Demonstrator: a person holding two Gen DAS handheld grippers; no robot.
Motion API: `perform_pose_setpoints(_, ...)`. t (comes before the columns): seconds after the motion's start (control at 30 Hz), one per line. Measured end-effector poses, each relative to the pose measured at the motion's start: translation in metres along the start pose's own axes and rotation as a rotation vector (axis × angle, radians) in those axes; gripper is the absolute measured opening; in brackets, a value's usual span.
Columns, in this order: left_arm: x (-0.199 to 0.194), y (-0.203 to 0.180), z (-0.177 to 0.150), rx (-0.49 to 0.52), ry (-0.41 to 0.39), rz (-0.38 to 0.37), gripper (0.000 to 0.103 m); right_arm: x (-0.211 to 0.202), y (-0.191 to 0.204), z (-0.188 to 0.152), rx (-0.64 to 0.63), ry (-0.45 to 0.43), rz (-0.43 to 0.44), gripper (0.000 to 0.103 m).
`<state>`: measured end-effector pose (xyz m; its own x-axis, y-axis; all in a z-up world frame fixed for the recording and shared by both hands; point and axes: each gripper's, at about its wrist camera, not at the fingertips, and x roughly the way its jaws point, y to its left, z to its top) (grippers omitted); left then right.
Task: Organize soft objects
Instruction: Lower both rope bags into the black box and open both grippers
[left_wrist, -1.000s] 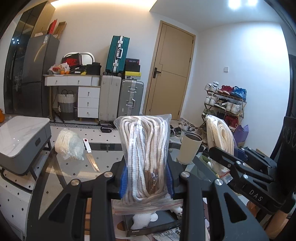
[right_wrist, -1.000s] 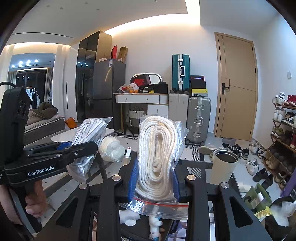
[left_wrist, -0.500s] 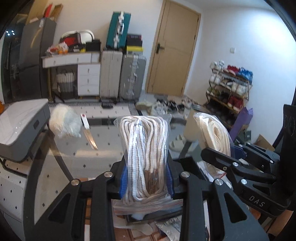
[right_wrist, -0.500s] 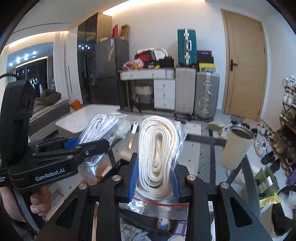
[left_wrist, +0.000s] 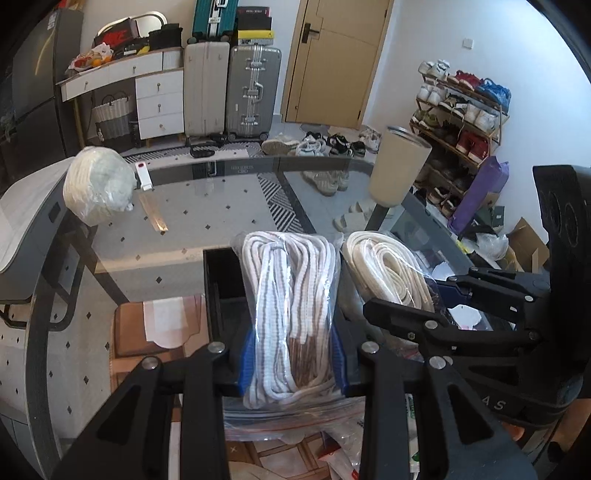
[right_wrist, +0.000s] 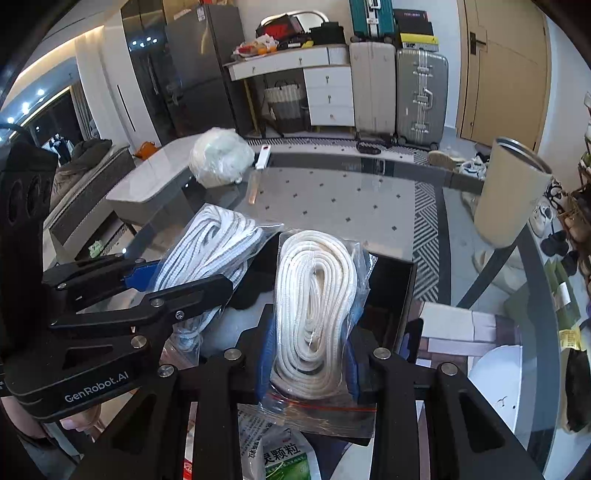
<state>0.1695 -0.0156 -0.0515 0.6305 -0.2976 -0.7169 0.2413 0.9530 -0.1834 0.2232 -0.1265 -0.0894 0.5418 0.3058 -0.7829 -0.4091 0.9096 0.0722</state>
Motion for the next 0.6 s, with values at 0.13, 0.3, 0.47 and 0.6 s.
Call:
perform_pose_setpoints(0.13, 0.011, 0.003, -0.006, -0.020, 0.050, 0.011, 0.032, 0.016, -0.001, 0.000, 0.002, 0.056, -0.006, 0.031)
perform_pose_setpoints(0.3, 0.013, 0.003, -0.011, -0.027, 0.076, 0.014, 0.032, 0.021, 0.003, -0.008, -0.027, 0.080, -0.015, 0.031)
perform_pose_setpoints(0.47, 0.010, -0.001, -0.014, -0.034, 0.113, 0.020, 0.032, 0.017, 0.003, -0.009, -0.021, 0.106, -0.002, 0.031)
perform_pose_setpoints(0.6, 0.007, -0.004, -0.018, -0.034, 0.138, 0.023, 0.032, 0.015, 0.005, -0.012, -0.036, 0.139, -0.004, 0.031)
